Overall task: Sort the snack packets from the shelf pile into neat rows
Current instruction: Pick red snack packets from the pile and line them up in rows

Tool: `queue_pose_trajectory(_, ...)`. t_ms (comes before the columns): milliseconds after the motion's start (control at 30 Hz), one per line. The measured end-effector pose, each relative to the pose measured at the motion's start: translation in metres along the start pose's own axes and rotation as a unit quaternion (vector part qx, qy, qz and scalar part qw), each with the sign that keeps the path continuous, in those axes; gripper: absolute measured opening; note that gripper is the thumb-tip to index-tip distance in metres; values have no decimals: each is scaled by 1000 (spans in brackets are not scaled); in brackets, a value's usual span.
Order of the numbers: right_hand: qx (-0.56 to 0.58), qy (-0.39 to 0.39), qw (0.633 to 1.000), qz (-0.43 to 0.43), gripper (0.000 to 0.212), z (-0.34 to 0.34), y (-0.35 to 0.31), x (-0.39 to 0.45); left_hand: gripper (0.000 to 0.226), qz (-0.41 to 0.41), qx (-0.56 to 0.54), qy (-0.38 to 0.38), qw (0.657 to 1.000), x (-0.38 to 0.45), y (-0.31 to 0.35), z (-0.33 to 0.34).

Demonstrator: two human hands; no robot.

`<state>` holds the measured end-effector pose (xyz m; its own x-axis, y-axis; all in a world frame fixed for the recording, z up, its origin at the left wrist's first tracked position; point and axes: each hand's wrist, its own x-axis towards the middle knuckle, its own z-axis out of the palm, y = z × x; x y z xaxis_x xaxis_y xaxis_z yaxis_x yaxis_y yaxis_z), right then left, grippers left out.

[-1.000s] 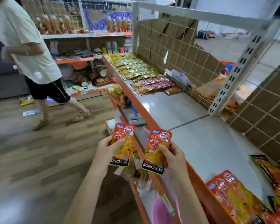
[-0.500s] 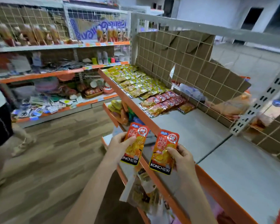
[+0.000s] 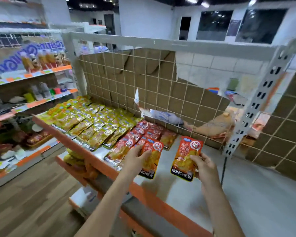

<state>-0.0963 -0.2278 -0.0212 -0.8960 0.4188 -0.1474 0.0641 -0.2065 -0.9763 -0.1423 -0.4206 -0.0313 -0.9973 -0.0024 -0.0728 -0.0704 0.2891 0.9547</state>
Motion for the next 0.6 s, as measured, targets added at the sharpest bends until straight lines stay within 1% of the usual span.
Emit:
queue_pose_trajectory(100, -9, 24, 1000, 8, 15, -2, 5, 19, 36, 28, 93, -16, 995, 46, 2, 24)
queue_pose_trajectory(167, -18, 48, 999, 16, 14, -3, 8, 26, 37, 42, 141, -22, 989, 68, 5, 39)
queue_pose_trajectory(300, -39, 84, 996, 17, 16, 0, 12, 43, 27, 77, 195, -37, 977, 104, 9, 65)
queue_pose_trajectory(400, -61, 96, 993, 25, 17, 7, 19, 57, 41, 96, 251, -49, 962, 113, 8, 77)
queue_pose_trajectory(467, -74, 101, 991, 36, 22, 14, 24, 66, 40, 105, 288, -49, 951, 117, 8, 79)
queue_pose_trajectory(500, -81, 105, 990, 40, 24, 16, 27, 70, 42, 102, 282, -73, 951, 119, 7, 79)
queue_pose_trajectory(567, -101, 121, 987, 43, 25, 20, 33, 76, 52, 113, 351, -99, 924, 118, 5, 77)
queue_pose_trajectory(600, -107, 127, 985, 40, 24, 22, 35, 77, 53, 133, 370, -96, 914, 116, 4, 72)
